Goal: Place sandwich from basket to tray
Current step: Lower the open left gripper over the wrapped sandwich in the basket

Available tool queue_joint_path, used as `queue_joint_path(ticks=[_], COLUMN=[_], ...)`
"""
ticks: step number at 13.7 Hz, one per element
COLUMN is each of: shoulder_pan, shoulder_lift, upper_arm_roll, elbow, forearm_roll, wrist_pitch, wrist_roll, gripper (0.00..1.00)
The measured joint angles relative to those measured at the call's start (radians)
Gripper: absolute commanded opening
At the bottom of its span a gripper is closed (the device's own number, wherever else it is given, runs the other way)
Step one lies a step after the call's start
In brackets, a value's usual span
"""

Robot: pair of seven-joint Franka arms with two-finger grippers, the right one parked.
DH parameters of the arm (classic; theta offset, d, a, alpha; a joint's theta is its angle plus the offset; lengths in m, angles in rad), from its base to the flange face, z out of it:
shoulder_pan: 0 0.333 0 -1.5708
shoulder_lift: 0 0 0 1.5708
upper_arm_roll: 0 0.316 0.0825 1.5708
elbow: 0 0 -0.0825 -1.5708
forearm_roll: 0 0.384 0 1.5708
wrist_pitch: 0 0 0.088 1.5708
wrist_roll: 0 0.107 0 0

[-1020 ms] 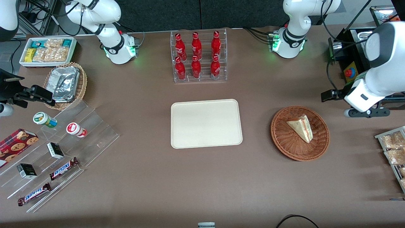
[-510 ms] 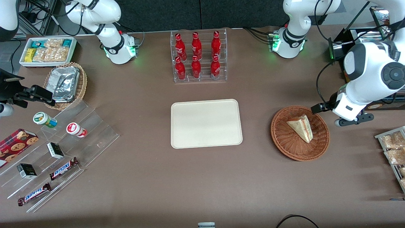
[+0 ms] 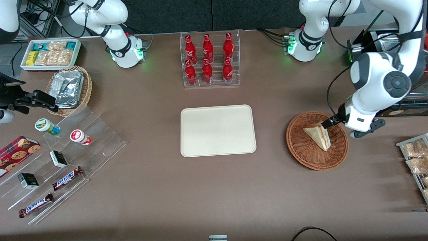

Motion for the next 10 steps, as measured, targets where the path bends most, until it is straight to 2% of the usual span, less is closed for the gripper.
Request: queue_joint_path(ticks=[10], shoulder_pan=[0.0], shoulder_lift=[0.068], upper_arm_roll=[-0.001], elbow=[-0.08], forearm_roll=[0.015], wrist_pitch=[0.218], wrist_roll=[-0.195], gripper=[1.0])
